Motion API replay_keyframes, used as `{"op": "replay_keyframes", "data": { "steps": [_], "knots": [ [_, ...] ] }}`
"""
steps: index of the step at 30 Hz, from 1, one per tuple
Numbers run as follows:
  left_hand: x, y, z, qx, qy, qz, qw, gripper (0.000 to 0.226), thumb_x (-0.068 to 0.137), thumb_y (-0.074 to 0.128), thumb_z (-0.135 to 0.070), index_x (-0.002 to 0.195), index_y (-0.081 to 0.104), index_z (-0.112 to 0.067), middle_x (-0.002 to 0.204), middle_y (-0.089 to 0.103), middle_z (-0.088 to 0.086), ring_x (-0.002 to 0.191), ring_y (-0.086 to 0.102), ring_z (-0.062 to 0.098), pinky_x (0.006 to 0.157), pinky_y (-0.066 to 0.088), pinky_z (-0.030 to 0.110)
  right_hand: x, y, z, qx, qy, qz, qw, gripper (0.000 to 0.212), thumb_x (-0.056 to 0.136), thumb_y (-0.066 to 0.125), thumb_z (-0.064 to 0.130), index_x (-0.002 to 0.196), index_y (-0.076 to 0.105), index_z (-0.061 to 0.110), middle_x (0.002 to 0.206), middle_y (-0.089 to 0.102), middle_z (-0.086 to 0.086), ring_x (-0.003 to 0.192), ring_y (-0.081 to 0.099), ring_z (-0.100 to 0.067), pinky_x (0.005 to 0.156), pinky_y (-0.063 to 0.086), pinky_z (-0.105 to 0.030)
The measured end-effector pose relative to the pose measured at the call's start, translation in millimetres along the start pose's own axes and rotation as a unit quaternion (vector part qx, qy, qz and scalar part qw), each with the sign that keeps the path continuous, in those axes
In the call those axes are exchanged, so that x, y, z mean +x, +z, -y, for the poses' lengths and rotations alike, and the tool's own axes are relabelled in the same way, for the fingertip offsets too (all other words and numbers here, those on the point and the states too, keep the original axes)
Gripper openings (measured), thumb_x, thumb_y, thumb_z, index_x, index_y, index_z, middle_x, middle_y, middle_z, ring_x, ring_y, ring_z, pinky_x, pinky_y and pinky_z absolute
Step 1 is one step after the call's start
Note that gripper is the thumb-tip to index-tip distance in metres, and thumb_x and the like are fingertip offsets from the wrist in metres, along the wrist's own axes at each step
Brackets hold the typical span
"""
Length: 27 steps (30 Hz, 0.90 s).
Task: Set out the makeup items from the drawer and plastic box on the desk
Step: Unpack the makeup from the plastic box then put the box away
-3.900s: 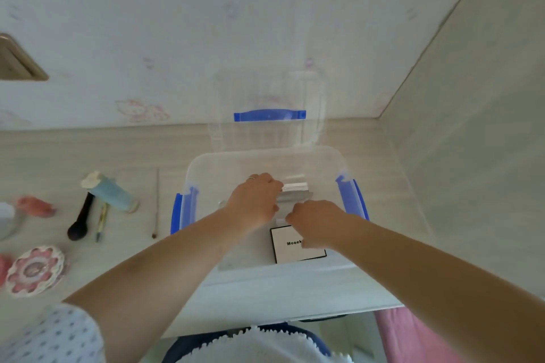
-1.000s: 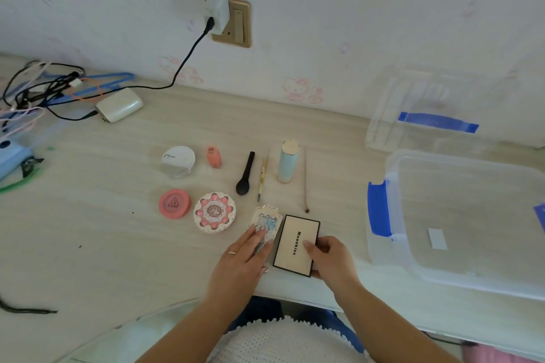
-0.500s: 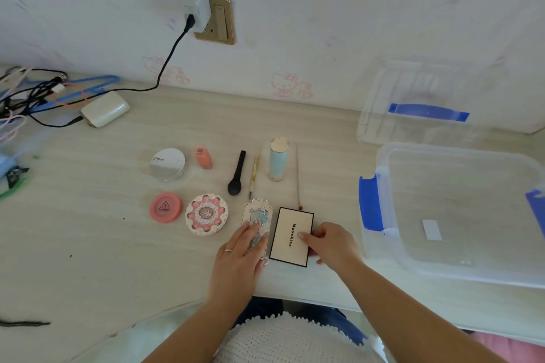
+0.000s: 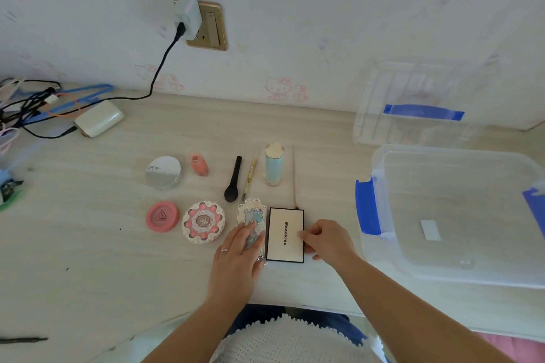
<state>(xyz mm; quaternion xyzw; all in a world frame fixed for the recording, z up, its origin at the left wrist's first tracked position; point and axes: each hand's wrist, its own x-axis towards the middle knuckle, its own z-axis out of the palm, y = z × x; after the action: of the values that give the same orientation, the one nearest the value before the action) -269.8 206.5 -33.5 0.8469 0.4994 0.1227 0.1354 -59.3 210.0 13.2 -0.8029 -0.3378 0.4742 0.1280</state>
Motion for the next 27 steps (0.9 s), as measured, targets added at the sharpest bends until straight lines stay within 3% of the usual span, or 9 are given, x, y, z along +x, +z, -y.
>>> {"op": "replay_keyframes", "data": {
  "steps": [3, 6, 10, 16, 20, 23, 27],
  "knots": [
    [-1, -2, 0, 0.007, 0.006, 0.002, 1.0, 0.06, 0.064, 0.084, -0.03, 0.119, 0.066, -0.018, 0.132, 0.058, 0.006, 0.128, 0.038, 0.02, 0.088, 0.051, 0.041, -9, -3, 5, -0.012, -0.011, -0.027, 1.0, 0.017, 0.087, 0.061, 0.037, 0.089, 0.058, 0.02, 0.075, 0.063, 0.009, 0.072, 0.061, -0.012, 0.068, 0.052, -0.028],
    [2, -21, -8, 0.0, 0.007, 0.005, 1.0, 0.053, 0.077, 0.059, -0.047, 0.124, 0.06, -0.021, 0.13, 0.059, 0.001, 0.126, 0.041, 0.017, 0.091, 0.049, 0.041, -35, -6, 20, 0.084, -0.041, -0.053, 0.994, 0.015, 0.09, 0.057, 0.035, 0.096, 0.056, 0.021, 0.072, 0.055, 0.008, 0.062, 0.05, -0.007, 0.054, 0.038, -0.021],
    [19, -68, -40, -0.117, 0.044, -0.045, 0.991, 0.038, 0.089, 0.047, -0.039, 0.124, 0.053, -0.025, 0.117, 0.064, -0.007, 0.113, 0.051, 0.009, 0.085, 0.054, 0.04, -80, -19, 43, 0.212, -0.115, -0.042, 0.97, 0.004, 0.091, 0.057, 0.027, 0.09, 0.058, 0.023, 0.057, 0.049, 0.01, 0.05, 0.044, -0.004, 0.049, 0.039, -0.016],
    [82, -136, -111, -0.278, 0.086, -0.122, 0.949, 0.025, 0.09, 0.048, -0.028, 0.113, 0.06, -0.026, 0.104, 0.061, -0.016, 0.102, 0.055, -0.003, 0.089, 0.04, 0.008, -120, -88, 68, 0.32, -0.203, -0.037, 0.925, 0.008, 0.091, 0.058, 0.015, 0.085, 0.062, 0.019, 0.056, 0.055, 0.01, 0.05, 0.049, -0.005, 0.049, 0.039, -0.018],
    [135, -149, -148, -0.327, 0.055, -0.11, 0.937, 0.021, 0.088, 0.053, -0.034, 0.106, 0.064, -0.029, 0.104, 0.061, -0.024, 0.104, 0.054, -0.006, 0.088, 0.036, 0.004, -115, -156, 71, 0.314, -0.25, -0.113, 0.909, 0.011, 0.09, 0.058, 0.012, 0.083, 0.062, 0.02, 0.059, 0.06, 0.009, 0.05, 0.055, -0.004, 0.048, 0.044, -0.017],
    [178, -146, -177, -0.379, 0.007, -0.05, 0.924, 0.015, 0.091, 0.058, -0.026, 0.103, 0.061, -0.037, 0.105, 0.059, -0.029, 0.1, 0.051, -0.018, 0.083, 0.037, 0.002, -92, -214, 58, 0.305, -0.254, -0.18, 0.9, 0.013, 0.09, 0.058, 0.01, 0.083, 0.062, 0.021, 0.063, 0.062, 0.009, 0.054, 0.058, -0.001, 0.05, 0.048, -0.016],
    [235, -131, -207, -0.52, -0.105, 0.007, 0.847, 0.018, 0.092, 0.058, -0.023, 0.102, 0.063, -0.037, 0.11, 0.066, -0.016, 0.105, 0.059, -0.001, 0.083, 0.043, 0.018, -43, -290, 28, 0.292, -0.227, -0.239, 0.898, 0.013, 0.091, 0.057, 0.011, 0.083, 0.058, 0.021, 0.077, 0.063, 0.003, 0.07, 0.064, -0.008, 0.061, 0.052, -0.021]
  ]
}}
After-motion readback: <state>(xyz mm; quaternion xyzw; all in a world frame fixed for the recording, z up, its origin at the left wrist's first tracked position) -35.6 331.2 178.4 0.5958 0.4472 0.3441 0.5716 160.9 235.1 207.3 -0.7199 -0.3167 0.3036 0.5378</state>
